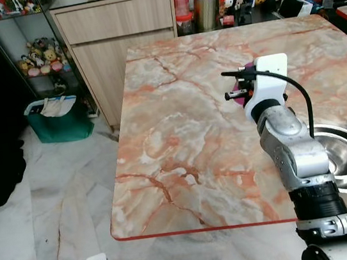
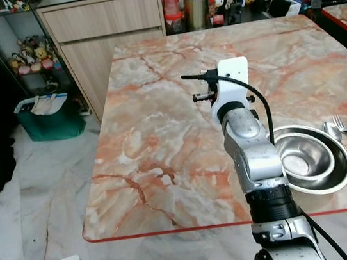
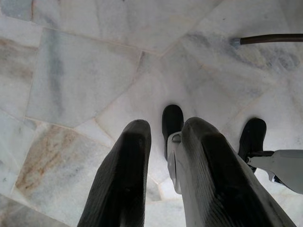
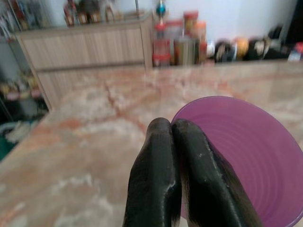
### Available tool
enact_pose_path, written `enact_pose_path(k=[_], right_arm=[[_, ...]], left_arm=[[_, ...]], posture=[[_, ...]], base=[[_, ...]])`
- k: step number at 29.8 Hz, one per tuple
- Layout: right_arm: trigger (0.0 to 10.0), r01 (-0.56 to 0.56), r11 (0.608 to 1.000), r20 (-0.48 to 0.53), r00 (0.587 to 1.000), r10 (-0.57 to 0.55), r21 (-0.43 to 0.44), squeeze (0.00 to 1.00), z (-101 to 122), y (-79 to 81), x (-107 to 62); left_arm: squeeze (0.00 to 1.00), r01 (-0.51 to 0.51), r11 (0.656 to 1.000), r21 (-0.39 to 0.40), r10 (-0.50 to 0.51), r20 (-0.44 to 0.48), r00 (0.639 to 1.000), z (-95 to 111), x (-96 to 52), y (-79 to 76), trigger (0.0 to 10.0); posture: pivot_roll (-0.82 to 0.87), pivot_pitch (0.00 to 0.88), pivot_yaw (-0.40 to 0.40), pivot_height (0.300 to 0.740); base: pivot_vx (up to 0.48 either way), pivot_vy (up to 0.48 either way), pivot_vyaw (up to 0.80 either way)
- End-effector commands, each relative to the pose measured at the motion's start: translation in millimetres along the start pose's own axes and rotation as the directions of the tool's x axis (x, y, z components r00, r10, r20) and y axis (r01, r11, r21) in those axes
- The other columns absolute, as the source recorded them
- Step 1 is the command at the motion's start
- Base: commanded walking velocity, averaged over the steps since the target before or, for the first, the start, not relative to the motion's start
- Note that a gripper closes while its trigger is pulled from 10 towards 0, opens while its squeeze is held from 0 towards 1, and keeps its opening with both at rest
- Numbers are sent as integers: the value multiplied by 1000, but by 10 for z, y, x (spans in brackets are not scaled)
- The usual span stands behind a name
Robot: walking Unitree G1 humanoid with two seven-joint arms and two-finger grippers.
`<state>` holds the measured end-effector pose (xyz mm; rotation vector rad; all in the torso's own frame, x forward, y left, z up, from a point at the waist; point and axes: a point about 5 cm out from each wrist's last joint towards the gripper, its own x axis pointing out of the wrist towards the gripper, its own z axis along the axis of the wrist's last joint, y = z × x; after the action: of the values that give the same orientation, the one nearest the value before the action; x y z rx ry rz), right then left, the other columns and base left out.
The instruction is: Setting the table
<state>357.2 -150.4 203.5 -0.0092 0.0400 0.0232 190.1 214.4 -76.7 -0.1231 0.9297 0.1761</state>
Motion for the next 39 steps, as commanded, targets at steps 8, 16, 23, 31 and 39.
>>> enact_pose_path(k=[8,16,23,31,39], right_arm=[[10000,-8,1000,-151,988,11,20,0,-179,9,-41],[10000,-24,999,-191,981,29,30,0,-186,75,-85],[10000,-30,999,-230,973,23,-26,0,-236,64,-114],[10000,-21,998,-247,969,7,-54,0,-256,31,-140],[10000,-15,997,-250,968,-4,-74,0,-261,17,-143]], left_arm=[[0,-8,1000,7,8,-31,999,-60,-10,34,10000],[0,-1,1000,-2,1,-42,999,-70,-9,27,10000],[0,1,1000,-10,-2,-49,999,-78,-9,21,10000],[0,2,1000,-11,-2,-55,998,-83,-9,20,10000],[0,1,1000,-8,-1,-55,998,-84,-9,21,10000]], posture=[[-117,114,29,740],[-114,114,27,740],[-117,114,25,740],[-120,115,23,740],[-119,114,23,740]], base=[[0,0,0],[0,0,0],[0,0,0],[0,0,0],[0,0,0]])
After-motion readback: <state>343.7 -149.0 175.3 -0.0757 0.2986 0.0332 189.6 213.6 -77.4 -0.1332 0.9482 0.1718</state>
